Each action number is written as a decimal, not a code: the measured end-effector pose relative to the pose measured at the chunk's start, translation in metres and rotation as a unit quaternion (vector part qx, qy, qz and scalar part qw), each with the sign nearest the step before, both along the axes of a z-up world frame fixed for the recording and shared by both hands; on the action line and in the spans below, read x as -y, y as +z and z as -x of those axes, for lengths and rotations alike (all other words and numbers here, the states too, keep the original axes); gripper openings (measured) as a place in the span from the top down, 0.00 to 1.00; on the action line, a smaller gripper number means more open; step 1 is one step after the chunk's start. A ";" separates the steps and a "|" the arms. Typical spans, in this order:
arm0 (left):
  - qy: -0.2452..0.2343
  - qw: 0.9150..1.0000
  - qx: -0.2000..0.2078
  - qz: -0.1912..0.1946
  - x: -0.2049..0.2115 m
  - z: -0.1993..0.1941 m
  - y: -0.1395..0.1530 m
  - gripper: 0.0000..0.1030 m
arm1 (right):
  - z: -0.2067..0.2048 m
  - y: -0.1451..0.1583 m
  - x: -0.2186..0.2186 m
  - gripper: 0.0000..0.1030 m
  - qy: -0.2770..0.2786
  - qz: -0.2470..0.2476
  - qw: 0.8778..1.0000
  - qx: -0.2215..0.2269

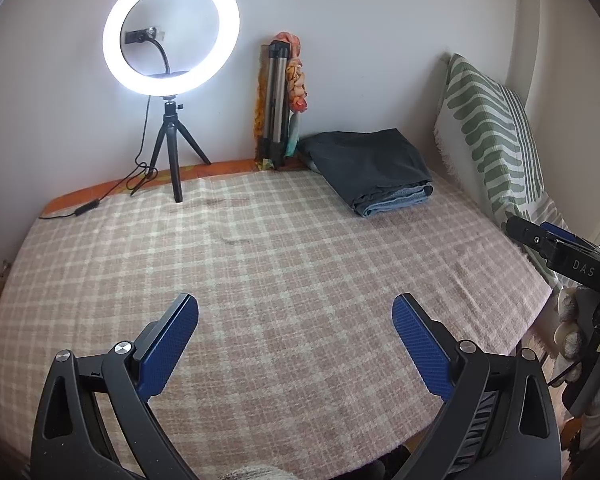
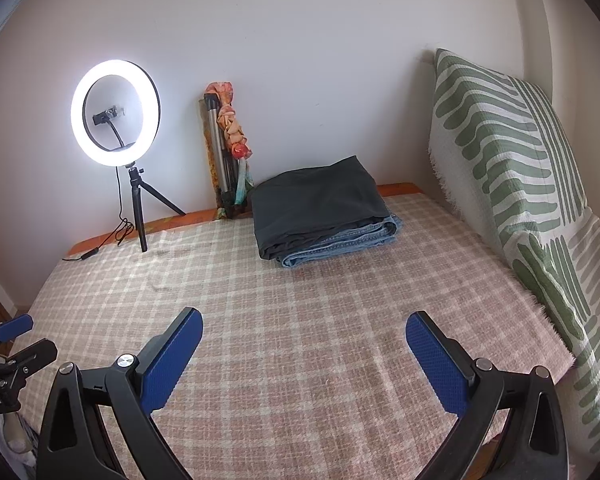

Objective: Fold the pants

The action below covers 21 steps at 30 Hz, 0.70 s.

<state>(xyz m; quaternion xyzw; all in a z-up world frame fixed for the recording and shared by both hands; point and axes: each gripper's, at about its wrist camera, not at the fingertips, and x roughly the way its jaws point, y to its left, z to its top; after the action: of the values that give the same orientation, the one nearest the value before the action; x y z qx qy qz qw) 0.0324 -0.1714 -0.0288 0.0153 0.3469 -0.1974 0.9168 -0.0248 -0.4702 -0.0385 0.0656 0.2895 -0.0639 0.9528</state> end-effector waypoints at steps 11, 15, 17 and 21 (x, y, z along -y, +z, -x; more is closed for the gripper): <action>-0.002 1.000 -0.002 0.006 -0.002 0.000 0.002 0.05 | -0.001 -0.001 -0.003 0.00 0.003 0.002 1.000 -0.004; -0.001 1.000 -0.001 0.006 -0.001 0.001 0.002 0.05 | -0.002 -0.001 -0.003 0.00 0.004 0.000 1.000 -0.003; -0.001 1.000 -0.002 0.005 -0.002 0.001 0.002 0.05 | -0.002 -0.001 -0.003 0.00 0.004 0.000 1.000 -0.003; -0.002 1.000 -0.001 0.005 -0.002 0.001 0.002 0.05 | -0.002 -0.001 -0.004 0.00 0.004 0.000 1.000 -0.004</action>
<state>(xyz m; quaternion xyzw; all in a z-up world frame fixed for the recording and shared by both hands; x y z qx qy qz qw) 0.0311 -0.1698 -0.0263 0.0114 0.3471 -0.2006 0.9161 -0.0224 -0.4661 -0.0393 0.0644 0.2937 -0.0605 0.9518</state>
